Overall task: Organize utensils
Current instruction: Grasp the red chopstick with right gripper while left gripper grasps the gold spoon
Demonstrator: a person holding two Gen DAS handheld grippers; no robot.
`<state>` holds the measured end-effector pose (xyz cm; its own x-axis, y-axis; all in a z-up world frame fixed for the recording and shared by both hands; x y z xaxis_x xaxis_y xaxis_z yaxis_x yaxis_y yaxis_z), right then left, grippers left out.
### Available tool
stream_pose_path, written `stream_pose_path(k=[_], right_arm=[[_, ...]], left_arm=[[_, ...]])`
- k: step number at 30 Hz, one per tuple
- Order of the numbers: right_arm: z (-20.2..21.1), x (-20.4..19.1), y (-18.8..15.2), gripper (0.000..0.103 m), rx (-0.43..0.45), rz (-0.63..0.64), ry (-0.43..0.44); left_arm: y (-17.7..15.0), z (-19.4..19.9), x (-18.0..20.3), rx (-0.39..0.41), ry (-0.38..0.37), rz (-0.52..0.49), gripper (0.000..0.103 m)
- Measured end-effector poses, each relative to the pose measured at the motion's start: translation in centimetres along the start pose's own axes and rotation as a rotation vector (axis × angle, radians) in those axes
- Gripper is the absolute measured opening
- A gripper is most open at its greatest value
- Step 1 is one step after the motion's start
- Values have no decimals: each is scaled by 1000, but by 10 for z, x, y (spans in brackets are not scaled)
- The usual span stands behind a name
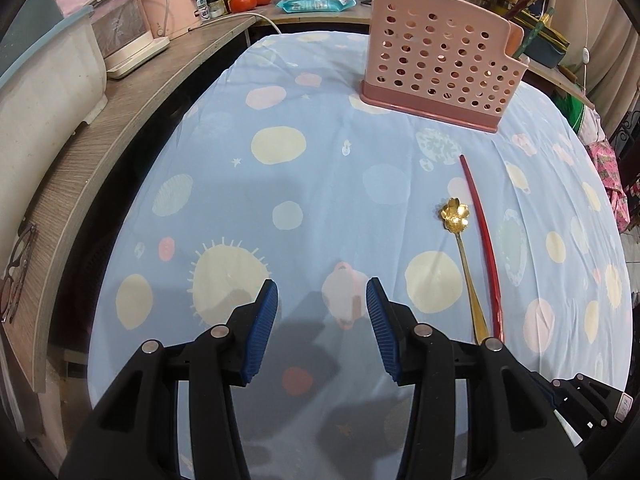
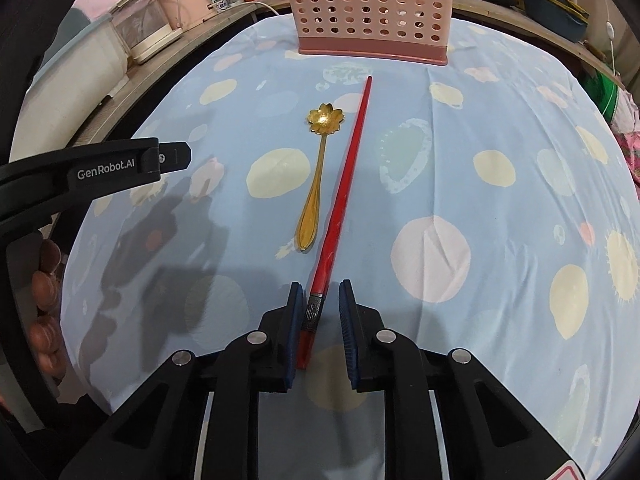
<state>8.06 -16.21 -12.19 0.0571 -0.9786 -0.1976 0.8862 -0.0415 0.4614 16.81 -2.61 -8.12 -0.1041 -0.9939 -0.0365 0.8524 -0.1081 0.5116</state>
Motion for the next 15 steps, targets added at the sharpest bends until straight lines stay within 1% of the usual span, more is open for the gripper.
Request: stream_pose_path(k=[1, 7, 15], right_arm=[[0, 2, -1, 11, 0, -4, -3], [2, 10, -1, 7, 10, -42, 6], [5, 24, 1, 7, 36, -90, -20]], left_arm=[[0, 0, 1, 0, 0, -3, 44], [-2, 0, 4, -3, -1, -15, 44], [-2, -1, 8, -5, -1, -25, 44]])
Point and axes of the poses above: each gripper's, at about its wrist camera, not at the fingertips, and z roughly against the way its jaws point, x to its right, y to its top, the point moved 6 cm from there along -z, roughly the way its jaws point, and after that the axes turned 1 degree about x, right-handed, at the moved point
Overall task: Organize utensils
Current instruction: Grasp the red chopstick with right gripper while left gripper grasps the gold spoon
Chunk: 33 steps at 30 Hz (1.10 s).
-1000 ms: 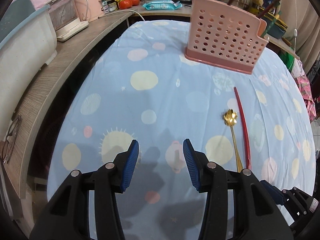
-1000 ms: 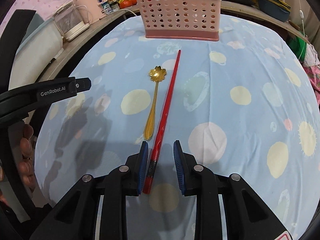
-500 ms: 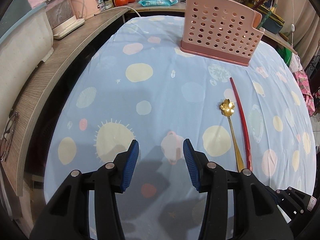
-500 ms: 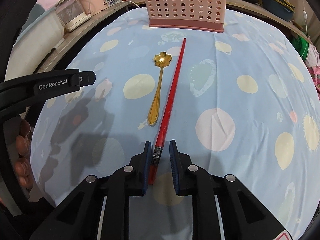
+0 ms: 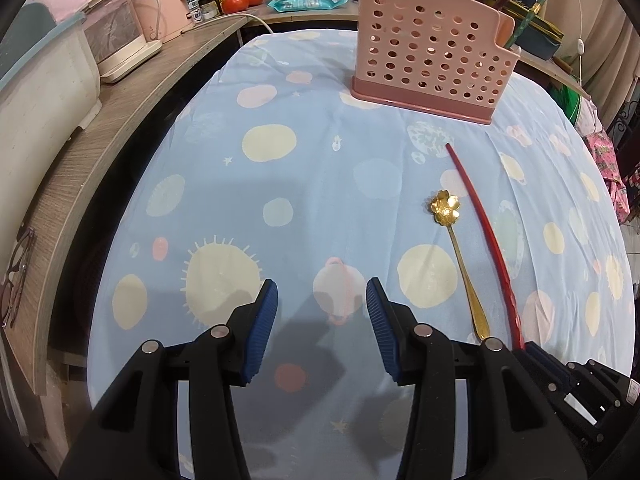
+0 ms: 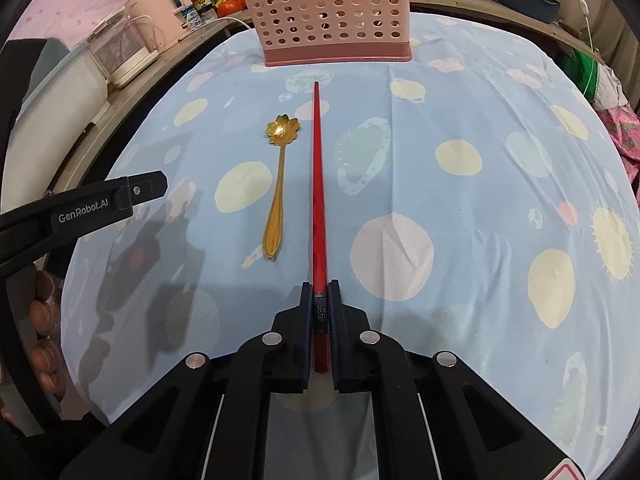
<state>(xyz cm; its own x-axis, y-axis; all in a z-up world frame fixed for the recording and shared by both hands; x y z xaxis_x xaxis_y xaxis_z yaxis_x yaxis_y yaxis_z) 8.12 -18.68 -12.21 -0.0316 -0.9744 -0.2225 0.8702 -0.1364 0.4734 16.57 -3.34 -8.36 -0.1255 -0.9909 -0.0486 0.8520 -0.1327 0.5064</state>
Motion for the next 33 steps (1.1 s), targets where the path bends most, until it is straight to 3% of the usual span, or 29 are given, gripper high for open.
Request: stream_pose_path(k=[7, 10, 14, 25, 30, 33], right_arm=[[0, 9, 3, 7, 13, -29, -14], [1, 14, 5, 7, 19, -40, -20], [2, 22, 6, 7, 26, -63, -27], [8, 33, 6, 7, 41, -89, -41], [7, 32, 6, 7, 37, -86, -38], [6, 33, 5, 7, 34, -85, -36]], left_arm=[[-2, -3, 6, -11, -6, -14, 45], [-3, -5, 12, -19, -27, -14, 57], [-5, -8, 25, -27, -57, -35, 67], [-16, -23, 73, -88, -240, -105, 67], [-19, -25, 79, -75, -202, -142, 63], [-21, -24, 76, -65, -193, -143, 51]])
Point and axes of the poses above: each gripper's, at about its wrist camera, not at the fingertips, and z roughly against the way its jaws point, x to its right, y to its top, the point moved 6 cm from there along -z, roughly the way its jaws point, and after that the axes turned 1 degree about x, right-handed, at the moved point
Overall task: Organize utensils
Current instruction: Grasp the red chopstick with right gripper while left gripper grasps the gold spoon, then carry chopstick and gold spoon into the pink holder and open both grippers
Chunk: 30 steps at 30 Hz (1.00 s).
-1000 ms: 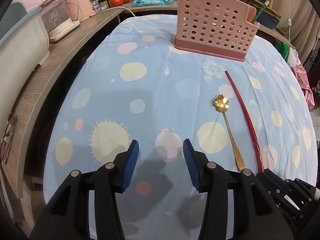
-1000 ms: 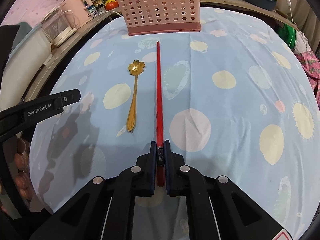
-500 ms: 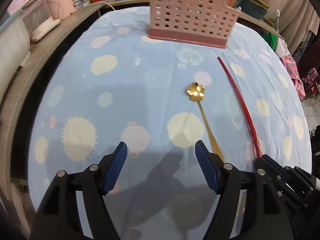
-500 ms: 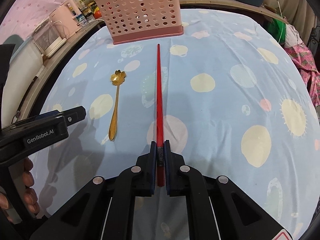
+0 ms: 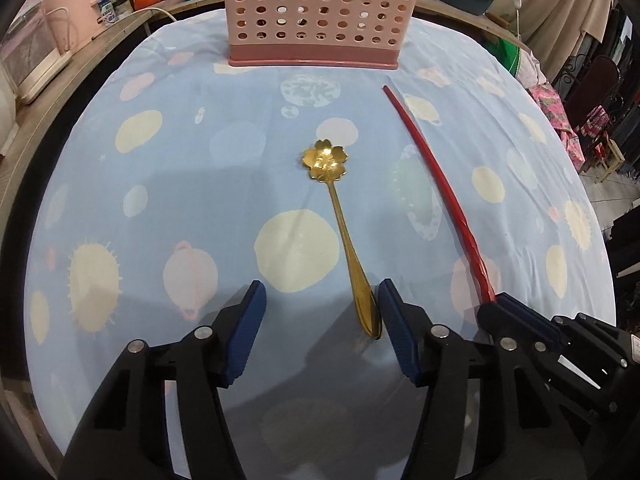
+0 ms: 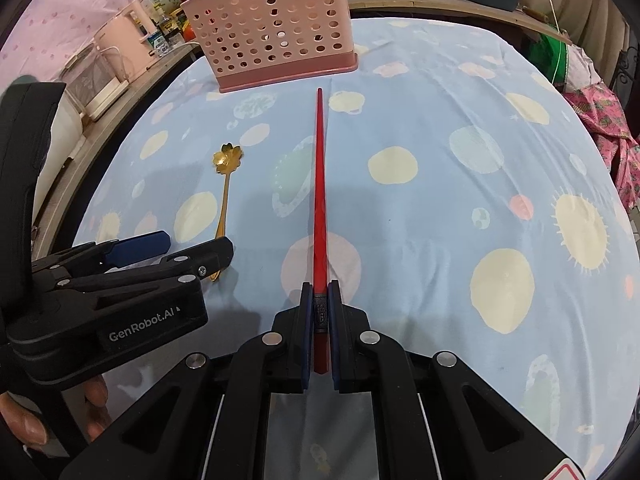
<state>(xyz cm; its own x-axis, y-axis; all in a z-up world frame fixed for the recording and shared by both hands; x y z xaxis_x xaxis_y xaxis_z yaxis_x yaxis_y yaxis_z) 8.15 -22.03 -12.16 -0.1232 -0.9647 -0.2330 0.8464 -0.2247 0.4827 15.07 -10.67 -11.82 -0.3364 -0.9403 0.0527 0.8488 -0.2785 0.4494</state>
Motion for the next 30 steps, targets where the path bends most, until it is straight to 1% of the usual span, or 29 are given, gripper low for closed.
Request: stream_pose_path(k=[2, 3, 4, 5, 6, 8, 10, 19, 25, 28, 30], right_arm=[[-1, 0, 0, 7, -2, 1, 1], [-1, -1, -1, 7, -2, 2, 2], [-1, -1, -1, 7, -3, 3, 2], [-1, -2, -1, 7, -4, 4, 3], [-1, -2, -1, 7, -4, 6, 4], [-1, -3, -1, 7, -4, 8, 5], [0, -4, -1, 7, -3, 12, 7], [20, -9, 11, 7, 50, 32, 9], [45, -14, 37, 7, 121, 23, 46], [58, -16, 56, 7, 151, -1, 88], [66, -19, 70, 7, 184, -1, 95]], left_arm=[[-2, 2, -2, 5, -4, -6, 38], [-3, 3, -2, 8, -4, -8, 33], [-4, 4, -3, 10, -12, -9, 26], [-4, 5, -4, 10, -22, -7, 15], [-5, 5, -5, 9, -28, -2, 13], [-5, 6, -8, 10, -46, 12, 10], [-3, 9, -13, 18, -48, 28, 10], [17, 50, -38, 125, 2, 62, 10], [40, 76, -51, 198, 17, 86, 9], [51, 81, -57, 220, 26, 101, 1], [59, 84, -63, 233, 33, 113, 1]])
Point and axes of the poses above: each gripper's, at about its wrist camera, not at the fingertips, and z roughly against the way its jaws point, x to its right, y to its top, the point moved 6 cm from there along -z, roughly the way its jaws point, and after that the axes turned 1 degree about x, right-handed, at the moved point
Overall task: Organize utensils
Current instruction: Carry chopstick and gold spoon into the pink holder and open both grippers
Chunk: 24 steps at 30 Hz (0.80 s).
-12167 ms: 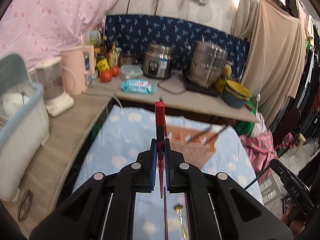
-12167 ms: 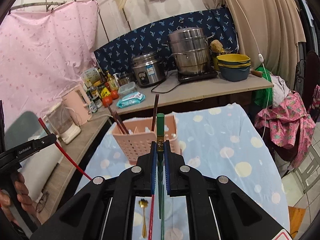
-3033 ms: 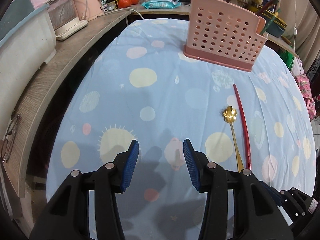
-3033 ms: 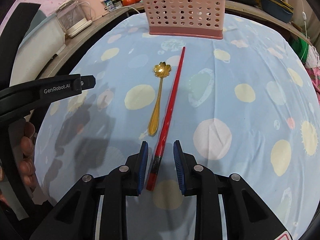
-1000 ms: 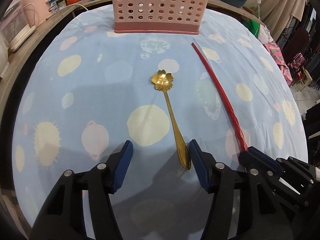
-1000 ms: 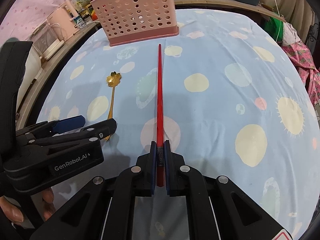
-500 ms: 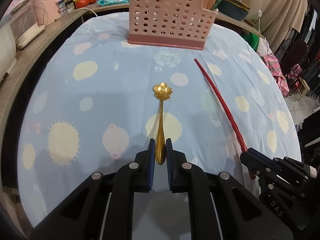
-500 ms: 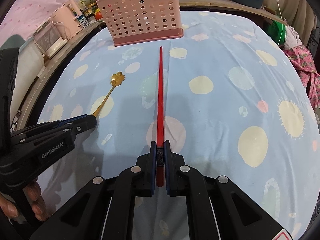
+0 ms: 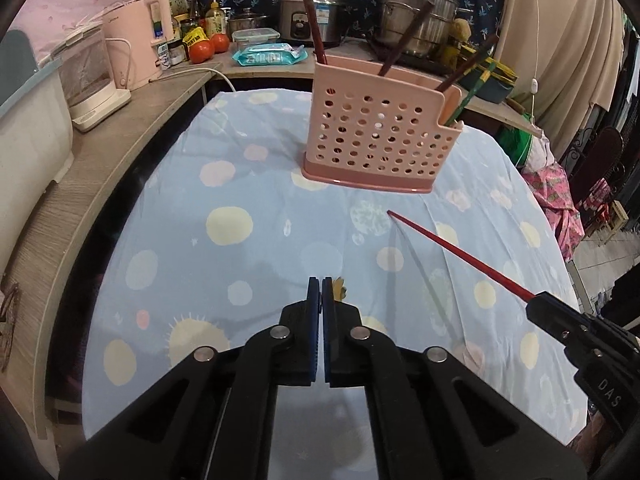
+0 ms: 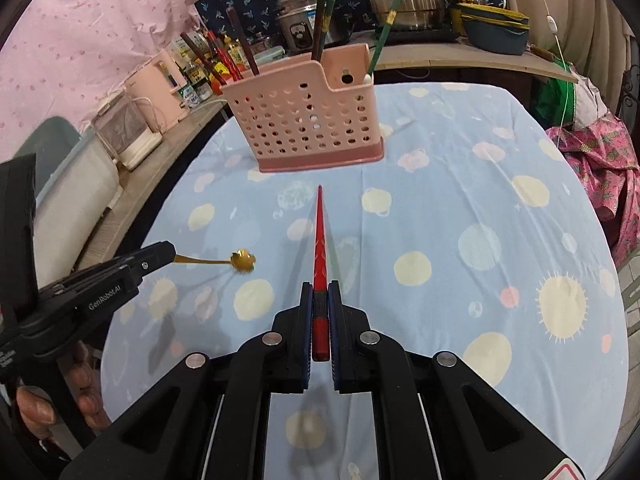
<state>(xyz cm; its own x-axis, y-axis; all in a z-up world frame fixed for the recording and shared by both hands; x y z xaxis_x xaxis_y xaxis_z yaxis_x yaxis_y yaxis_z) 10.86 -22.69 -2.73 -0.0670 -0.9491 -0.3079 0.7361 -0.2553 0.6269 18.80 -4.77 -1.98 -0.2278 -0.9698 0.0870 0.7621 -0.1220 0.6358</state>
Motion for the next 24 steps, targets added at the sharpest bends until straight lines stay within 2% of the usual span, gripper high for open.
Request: stream_pose_path(k=[9, 15, 24], right_arm=[[17, -8, 63, 7, 120, -3, 53], [32, -9, 105, 7, 200, -8, 75], [62, -13, 184, 7, 378, -11, 94]], left_arm=[[45, 12, -10, 84, 21, 17, 1], [79, 26, -13, 121, -3, 31, 1], [153, 60, -2, 246, -38, 34, 1]])
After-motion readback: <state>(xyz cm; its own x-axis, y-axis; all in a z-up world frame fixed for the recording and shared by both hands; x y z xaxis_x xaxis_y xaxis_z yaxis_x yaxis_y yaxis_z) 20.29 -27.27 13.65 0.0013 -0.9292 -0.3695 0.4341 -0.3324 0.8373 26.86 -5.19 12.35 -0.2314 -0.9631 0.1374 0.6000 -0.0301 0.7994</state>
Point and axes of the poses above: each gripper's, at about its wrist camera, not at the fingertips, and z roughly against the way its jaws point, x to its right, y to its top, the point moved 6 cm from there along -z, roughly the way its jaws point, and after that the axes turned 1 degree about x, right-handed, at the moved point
